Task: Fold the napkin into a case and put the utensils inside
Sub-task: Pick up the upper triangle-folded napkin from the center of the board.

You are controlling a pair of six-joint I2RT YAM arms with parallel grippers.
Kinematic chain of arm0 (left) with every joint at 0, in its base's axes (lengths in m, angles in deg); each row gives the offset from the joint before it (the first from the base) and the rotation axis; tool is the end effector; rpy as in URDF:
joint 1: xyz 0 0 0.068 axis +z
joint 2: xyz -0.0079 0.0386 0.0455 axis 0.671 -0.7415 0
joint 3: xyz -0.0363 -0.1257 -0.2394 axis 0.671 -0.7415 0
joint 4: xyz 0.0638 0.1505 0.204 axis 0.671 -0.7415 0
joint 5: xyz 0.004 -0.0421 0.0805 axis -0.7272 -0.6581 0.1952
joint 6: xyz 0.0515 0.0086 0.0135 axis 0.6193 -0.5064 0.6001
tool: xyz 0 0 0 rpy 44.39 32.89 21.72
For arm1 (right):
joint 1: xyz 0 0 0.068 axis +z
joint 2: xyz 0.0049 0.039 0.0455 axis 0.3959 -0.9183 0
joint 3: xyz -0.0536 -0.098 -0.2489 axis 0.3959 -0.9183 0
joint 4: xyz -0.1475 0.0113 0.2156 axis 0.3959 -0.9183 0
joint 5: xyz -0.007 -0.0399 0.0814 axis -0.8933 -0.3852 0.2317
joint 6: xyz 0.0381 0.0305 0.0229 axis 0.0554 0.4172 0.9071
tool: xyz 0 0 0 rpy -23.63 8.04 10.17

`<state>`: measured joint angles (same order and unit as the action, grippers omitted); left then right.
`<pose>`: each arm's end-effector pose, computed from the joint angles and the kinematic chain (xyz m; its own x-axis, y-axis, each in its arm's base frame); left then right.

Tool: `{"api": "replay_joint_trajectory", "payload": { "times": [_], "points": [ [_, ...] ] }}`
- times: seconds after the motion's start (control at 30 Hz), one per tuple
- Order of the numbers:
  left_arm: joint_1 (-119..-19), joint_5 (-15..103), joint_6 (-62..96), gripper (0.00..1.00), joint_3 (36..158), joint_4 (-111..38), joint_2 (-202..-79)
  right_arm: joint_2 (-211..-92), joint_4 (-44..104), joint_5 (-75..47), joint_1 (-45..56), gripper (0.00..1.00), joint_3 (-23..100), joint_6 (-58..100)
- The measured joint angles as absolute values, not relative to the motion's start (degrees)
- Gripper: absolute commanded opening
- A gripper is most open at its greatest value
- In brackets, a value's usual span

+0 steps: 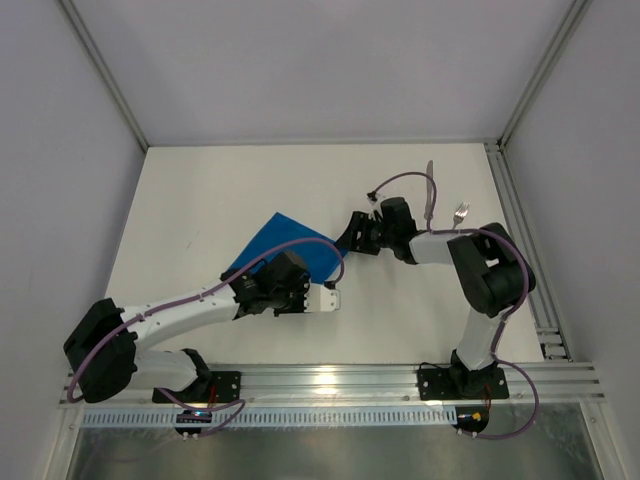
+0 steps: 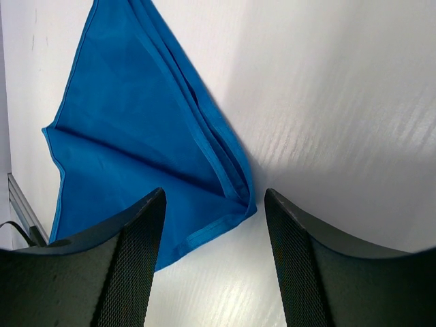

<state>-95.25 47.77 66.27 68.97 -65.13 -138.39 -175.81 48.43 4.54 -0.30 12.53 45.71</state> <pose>0.1472 -0.2008 0.2087 0.1100 0.8678 -0.4846 0.9555 0.0419 0.2919 0.3256 0.1552 0.1337 -0.8348 0.1601 -0.5268 -0.2668 0.7193 0.6414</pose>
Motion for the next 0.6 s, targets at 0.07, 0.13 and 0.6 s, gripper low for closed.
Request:
{"api": "replay_joint_trajectory", "payload": {
  "times": [0.07,0.13,0.6],
  "points": [
    [-95.2,47.79,66.27,0.0,68.97,-65.13,-138.39,-176.13,49.26,4.78,0.09,0.64,12.51,45.69],
    [-95.03,47.81,66.27,0.0,68.97,-65.13,-138.37,-176.83,50.63,5.61,0.55,0.63,12.51,45.93],
    [-94.83,48.25,66.27,0.0,68.97,-65.48,-137.52,-177.66,58.68,8.08,0.95,0.58,8.86,48.38]
  ]
}}
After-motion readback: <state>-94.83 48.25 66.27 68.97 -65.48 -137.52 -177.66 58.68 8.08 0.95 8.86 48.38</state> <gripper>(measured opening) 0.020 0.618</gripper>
